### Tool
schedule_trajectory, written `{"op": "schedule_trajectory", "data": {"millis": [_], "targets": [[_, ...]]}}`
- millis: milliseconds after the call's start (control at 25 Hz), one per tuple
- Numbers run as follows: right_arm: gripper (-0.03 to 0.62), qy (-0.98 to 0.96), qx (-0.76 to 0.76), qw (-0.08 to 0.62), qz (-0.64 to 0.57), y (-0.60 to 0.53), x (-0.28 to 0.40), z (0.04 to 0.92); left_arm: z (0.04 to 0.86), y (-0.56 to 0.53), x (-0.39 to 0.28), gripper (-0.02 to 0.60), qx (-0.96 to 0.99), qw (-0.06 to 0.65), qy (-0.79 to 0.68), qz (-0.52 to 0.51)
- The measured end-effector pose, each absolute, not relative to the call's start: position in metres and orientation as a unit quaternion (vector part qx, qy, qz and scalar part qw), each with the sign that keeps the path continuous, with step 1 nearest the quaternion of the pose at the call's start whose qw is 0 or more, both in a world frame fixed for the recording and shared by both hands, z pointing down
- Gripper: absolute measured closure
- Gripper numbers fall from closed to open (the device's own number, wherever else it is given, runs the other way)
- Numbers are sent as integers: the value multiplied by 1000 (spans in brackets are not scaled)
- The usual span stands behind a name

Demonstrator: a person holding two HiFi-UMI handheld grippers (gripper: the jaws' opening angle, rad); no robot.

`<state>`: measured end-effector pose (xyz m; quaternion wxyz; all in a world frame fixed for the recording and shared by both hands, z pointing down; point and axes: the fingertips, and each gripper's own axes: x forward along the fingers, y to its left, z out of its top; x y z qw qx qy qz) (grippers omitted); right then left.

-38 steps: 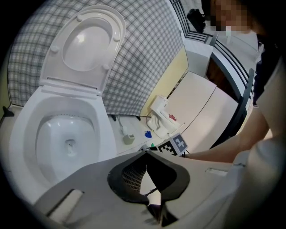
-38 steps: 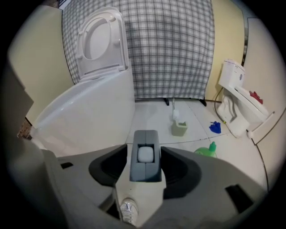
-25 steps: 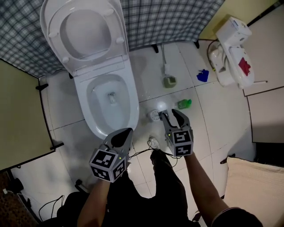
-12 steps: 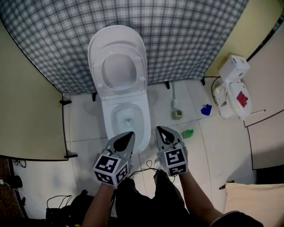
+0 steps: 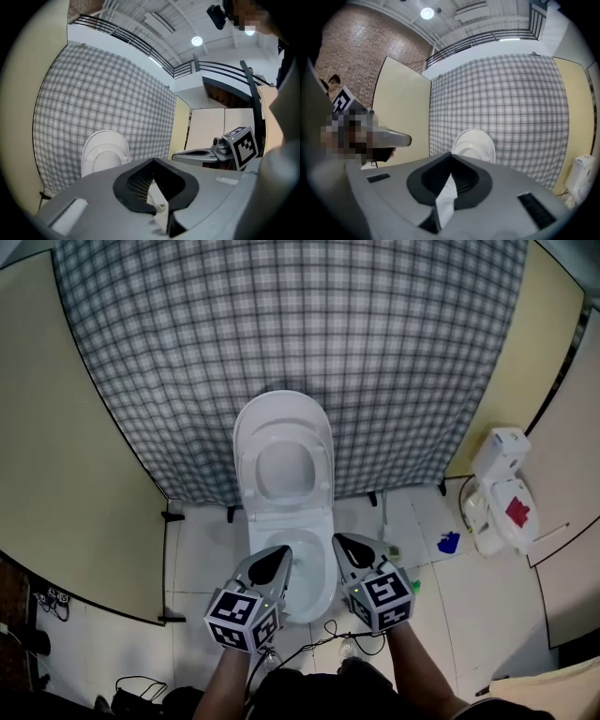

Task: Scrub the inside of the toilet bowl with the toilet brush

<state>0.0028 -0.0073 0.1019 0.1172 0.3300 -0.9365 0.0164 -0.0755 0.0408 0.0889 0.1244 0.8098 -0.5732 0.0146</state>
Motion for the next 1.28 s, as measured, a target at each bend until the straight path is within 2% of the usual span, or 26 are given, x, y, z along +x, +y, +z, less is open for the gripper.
{"op": "schedule_trajectory", "data": {"millis": [120, 520, 1000, 1280], "targets": [[579, -950, 301, 72, 27, 0, -6, 74, 69, 40, -77, 594, 811, 109, -574, 15], [580, -959, 278, -2, 56, -12, -20, 7, 8, 25, -89, 594, 823, 75, -564, 2], [580, -970, 244, 13, 5, 8, -42, 8, 22, 35, -98, 594, 823, 59, -565, -9], [580, -969, 248, 11, 21, -14, -47, -16, -3, 14, -100, 594, 828, 63, -557, -1]]}}
